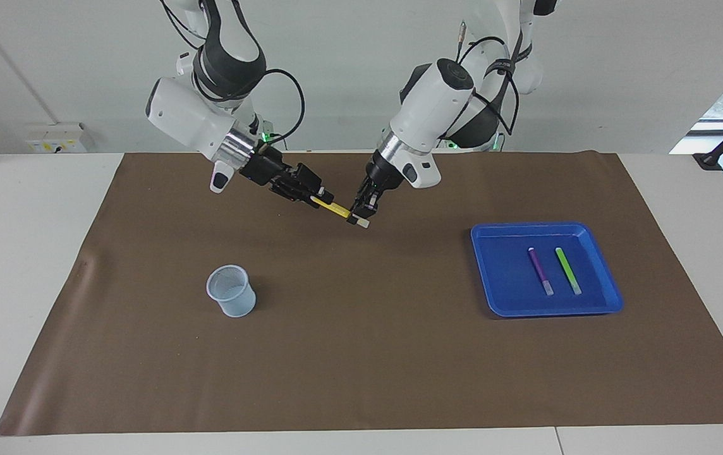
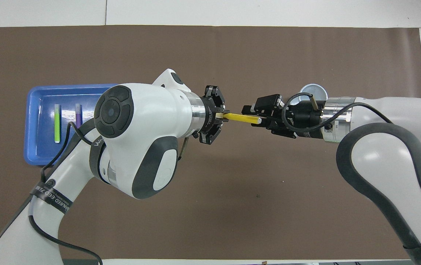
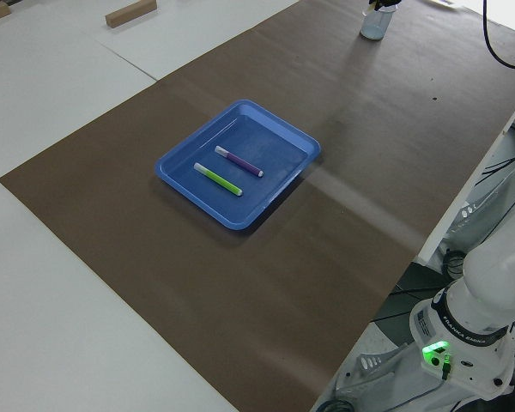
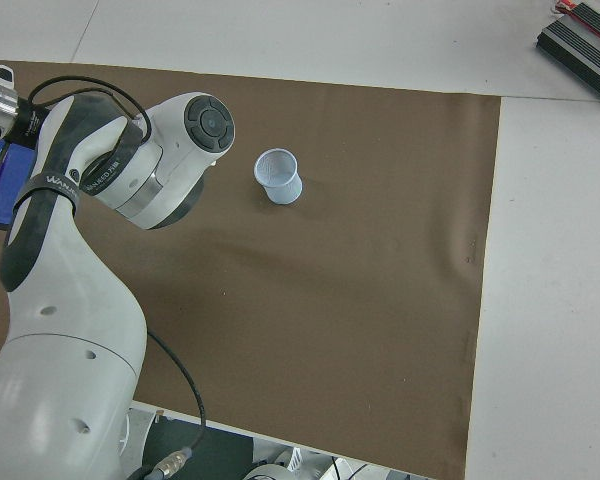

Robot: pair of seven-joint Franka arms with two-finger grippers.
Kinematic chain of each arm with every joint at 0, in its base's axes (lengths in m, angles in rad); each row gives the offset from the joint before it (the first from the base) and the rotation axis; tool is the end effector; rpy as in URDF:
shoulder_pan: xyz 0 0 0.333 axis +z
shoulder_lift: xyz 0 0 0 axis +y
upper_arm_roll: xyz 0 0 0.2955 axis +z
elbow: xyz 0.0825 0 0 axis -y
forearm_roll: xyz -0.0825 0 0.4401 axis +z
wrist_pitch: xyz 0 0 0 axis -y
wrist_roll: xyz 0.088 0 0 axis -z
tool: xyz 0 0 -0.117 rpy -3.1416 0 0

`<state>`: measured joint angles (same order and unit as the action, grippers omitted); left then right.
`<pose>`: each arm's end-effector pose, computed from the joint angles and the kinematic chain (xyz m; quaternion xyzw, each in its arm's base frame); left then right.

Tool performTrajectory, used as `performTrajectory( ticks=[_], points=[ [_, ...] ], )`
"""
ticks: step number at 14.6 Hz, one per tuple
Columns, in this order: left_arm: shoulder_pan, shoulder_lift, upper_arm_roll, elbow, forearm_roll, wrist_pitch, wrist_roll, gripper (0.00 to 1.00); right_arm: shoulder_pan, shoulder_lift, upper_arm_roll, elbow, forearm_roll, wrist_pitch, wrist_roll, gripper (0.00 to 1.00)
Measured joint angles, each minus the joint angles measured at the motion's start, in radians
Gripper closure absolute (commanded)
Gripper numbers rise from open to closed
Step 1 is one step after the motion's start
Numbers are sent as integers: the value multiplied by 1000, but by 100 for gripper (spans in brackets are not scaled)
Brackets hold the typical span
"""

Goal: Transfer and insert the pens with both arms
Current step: 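Close the right gripper on the yellow pen tip, open the left gripper, then insert the yellow pen into the cup with the right gripper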

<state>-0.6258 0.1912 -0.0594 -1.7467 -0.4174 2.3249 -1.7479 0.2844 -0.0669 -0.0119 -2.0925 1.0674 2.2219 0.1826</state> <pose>0.5400 -0.4517 0.4537 0.7701 0.5822 -0.1044 0.2388 0.5804 0.1983 0.4350 -0.8678 0.2284 0.0157 0.4411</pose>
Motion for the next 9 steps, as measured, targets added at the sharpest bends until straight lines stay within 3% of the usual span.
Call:
performTrajectory(
  ticks=[2,5,9],
  points=[
    [0,0,0,0,0,0,0,100,1,0,1,0,0,0,0,68],
    [0,0,5,1,0,2,-1,100,0,3,0,-2,0,0,0,100],
    [0,0,7,2,-2,5,-7,100,-1,4,-1,-3,2,0,0,100]
  ],
)
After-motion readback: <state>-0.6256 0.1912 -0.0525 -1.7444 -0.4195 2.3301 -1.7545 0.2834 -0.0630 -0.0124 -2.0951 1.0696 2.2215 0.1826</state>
